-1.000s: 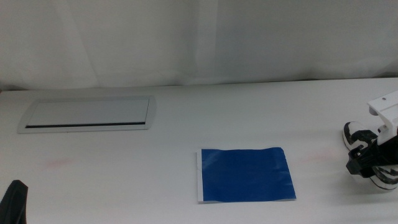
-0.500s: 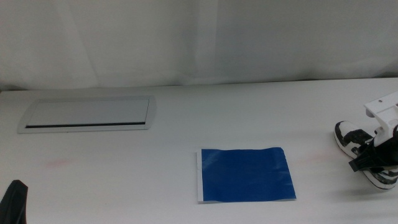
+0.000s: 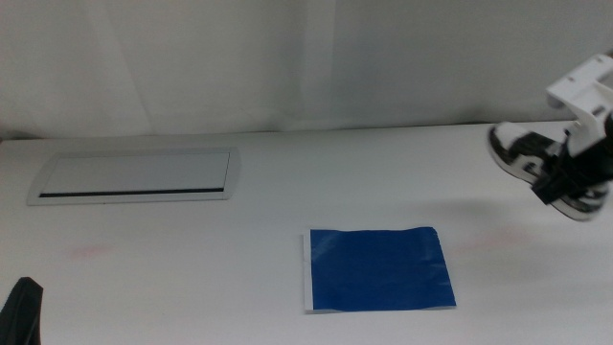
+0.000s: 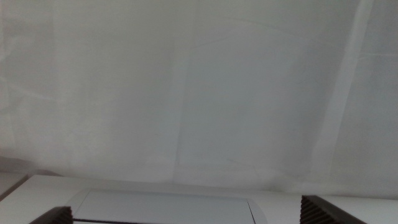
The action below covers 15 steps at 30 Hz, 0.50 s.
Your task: Use one arm to grab the shoe from the table and place it on the mat.
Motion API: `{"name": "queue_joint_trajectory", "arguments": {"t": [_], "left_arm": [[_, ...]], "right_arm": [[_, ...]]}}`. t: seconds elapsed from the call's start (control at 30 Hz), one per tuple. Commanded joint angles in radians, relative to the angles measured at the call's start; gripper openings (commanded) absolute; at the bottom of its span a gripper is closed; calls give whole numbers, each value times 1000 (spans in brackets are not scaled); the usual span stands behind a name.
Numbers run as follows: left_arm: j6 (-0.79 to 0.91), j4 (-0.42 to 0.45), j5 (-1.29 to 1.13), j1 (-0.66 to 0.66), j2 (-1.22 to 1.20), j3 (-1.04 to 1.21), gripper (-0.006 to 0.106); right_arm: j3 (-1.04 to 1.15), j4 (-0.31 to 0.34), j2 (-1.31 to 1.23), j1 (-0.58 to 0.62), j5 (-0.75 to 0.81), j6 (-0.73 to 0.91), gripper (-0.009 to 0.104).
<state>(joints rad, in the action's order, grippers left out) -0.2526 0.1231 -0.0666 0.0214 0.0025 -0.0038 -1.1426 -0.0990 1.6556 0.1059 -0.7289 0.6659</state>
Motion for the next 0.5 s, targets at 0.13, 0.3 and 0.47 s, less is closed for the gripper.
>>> {"name": "queue_joint_trajectory", "arguments": {"t": [0.13, 0.3, 0.47], "left_arm": [[-3, -8, 11, 1, -32, 41, 91], [-3, -8, 11, 1, -32, 41, 91], [-3, -8, 11, 1, -32, 41, 91]], "right_arm": [[-131, -69, -14, 155, -148, 219, -3], [-140, -69, -8, 281, -195, 374, -3], [-140, -69, 31, 372, -201, 423, -3]]}}
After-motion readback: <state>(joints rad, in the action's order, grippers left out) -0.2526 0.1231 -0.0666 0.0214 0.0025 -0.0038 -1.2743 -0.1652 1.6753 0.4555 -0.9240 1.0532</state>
